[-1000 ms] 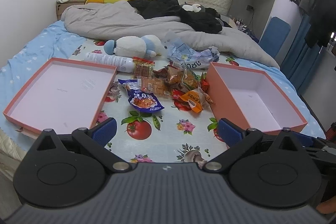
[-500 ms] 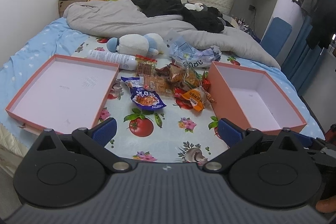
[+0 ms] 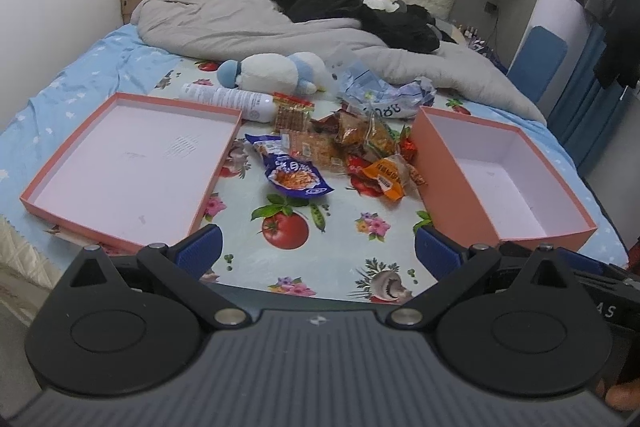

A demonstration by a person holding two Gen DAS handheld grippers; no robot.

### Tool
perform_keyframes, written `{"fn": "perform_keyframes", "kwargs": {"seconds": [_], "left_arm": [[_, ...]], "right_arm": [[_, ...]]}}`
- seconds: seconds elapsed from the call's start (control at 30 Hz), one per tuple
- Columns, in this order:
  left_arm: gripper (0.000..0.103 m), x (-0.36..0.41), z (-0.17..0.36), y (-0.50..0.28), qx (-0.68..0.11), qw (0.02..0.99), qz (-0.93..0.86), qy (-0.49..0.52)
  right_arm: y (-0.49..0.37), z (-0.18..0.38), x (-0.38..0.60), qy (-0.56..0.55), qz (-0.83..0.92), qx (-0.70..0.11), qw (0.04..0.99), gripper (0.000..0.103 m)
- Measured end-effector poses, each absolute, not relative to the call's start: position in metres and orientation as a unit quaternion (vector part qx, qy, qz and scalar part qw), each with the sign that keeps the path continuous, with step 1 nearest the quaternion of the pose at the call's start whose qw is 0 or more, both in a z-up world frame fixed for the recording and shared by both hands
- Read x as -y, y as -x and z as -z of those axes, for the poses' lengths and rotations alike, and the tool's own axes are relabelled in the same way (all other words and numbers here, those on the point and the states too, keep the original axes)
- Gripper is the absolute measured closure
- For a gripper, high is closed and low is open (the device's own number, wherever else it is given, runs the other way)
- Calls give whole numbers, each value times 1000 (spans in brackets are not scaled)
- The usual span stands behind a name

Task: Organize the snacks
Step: 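Move both tools toward the snack pile between the two pink boxes, then grasp the blue-and-white snack bag with the left tool while the right tool grasps the orange bag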

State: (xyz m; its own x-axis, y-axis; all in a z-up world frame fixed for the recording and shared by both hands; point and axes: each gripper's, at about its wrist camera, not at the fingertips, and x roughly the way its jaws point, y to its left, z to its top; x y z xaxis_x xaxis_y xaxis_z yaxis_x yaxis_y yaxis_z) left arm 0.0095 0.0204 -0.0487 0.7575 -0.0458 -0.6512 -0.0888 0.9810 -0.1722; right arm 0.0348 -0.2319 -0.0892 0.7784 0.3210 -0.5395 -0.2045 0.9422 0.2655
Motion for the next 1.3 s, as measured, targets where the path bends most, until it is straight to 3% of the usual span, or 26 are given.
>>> {"fn": "perform_keyframes", "kwargs": {"seconds": [0.4,0.93,1.0,1.3], "left_arm": [[0,-37,52,-10,-333,936,-52,102],[0,-47,69,-87,-379,919,-43,104],[0,-51,75,-99,-383,917,-43,105],[0,-61,107,-159,-401,911,-43,87]], "right_arm": [[-41,99,225,-104,-136,-307,936,0],[-85,109,210,-97,-121,-301,941,1],[-93,112,205,-90,-118,-299,943,7],[-129,133,184,-67,-111,-322,938,13]]}}
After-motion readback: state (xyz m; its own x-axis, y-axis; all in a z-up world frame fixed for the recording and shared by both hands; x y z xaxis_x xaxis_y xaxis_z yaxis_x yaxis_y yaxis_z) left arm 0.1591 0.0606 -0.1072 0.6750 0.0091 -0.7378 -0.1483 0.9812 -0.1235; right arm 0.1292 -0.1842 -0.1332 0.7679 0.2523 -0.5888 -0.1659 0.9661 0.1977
